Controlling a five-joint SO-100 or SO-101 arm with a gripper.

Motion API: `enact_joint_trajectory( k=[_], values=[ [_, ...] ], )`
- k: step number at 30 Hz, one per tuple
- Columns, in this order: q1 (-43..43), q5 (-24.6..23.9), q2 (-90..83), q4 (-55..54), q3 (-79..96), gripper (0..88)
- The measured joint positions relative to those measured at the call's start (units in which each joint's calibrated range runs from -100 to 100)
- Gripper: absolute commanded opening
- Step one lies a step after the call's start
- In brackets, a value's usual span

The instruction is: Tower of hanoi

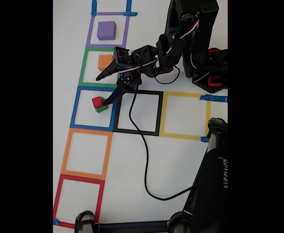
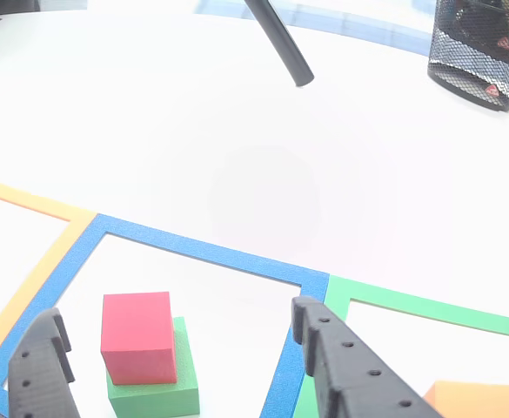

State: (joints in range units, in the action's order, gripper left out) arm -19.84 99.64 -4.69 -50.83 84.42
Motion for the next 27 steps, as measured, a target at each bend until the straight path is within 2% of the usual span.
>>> enact_joint_trajectory(
  k=[27],
  values=[
    [-5.97,0.00,15.37,-5.72,-9.65,29.3]
  ],
)
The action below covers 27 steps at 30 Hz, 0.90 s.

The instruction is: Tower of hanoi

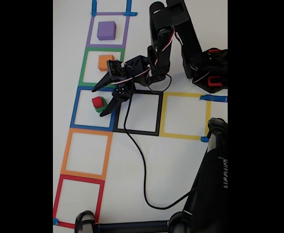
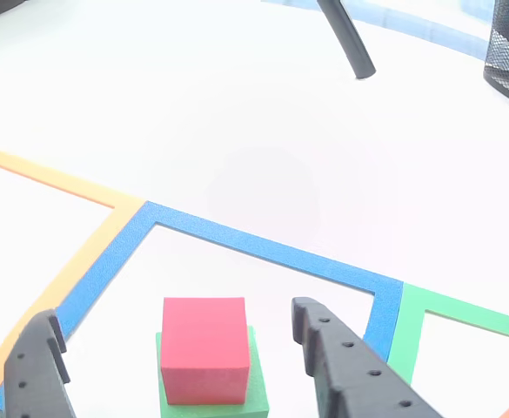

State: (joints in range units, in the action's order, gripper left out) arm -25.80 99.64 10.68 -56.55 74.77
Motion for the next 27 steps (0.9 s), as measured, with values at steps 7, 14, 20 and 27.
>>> enact_joint_trajectory(
  k=[7,14,20,27],
  values=[
    [-1.05,0.00,2.28,0.00,-2.57,28.6],
    [-0.70,0.00,3.21,-0.16,-3.19,27.3],
    [-0.70,0.00,3.21,-0.16,-3.28,25.3],
    [-0.82,0.00,3.21,-0.16,-3.28,23.1]
  ],
)
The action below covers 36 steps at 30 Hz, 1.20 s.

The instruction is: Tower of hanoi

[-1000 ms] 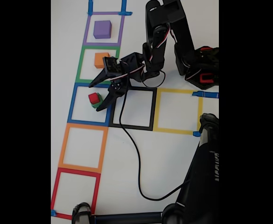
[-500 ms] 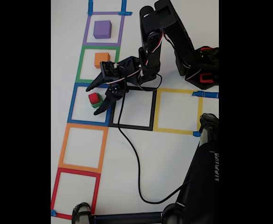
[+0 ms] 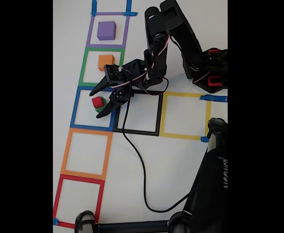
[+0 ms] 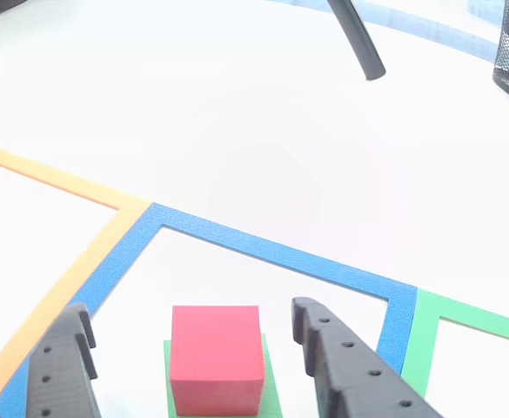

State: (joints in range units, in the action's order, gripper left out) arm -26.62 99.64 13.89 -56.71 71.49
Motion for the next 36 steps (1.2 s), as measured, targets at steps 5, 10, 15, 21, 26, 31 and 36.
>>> enact_joint_trajectory(
  k=[5,10,15,21,26,31,36],
  values=[
    [-0.59,0.00,0.00,0.00,0.35,21.6],
    [-0.47,0.00,0.00,0.00,1.24,19.2],
    [-0.47,0.00,0.00,0.00,1.42,14.8],
    [-0.47,0.00,0.00,0.00,1.42,12.2],
    [-0.47,0.00,0.00,0.00,1.42,11.3],
    [-0.47,0.00,0.00,-0.16,1.42,9.5],
    [-1.29,0.00,0.00,-0.64,1.42,8.7]
  ],
)
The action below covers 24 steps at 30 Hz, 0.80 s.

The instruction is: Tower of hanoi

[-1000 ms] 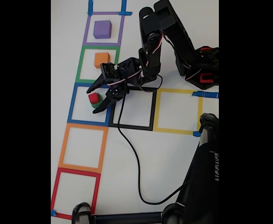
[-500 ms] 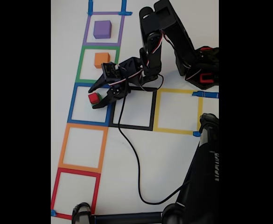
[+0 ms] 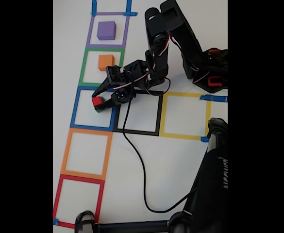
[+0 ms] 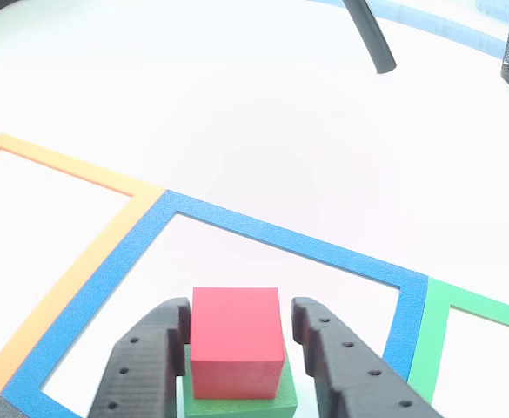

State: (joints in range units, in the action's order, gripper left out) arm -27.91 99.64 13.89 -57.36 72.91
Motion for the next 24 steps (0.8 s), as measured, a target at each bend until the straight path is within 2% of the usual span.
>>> enact_joint_trajectory(
  k=[24],
  values=[
    [-0.47,0.00,-0.08,-0.32,1.06,4.1]
  ],
)
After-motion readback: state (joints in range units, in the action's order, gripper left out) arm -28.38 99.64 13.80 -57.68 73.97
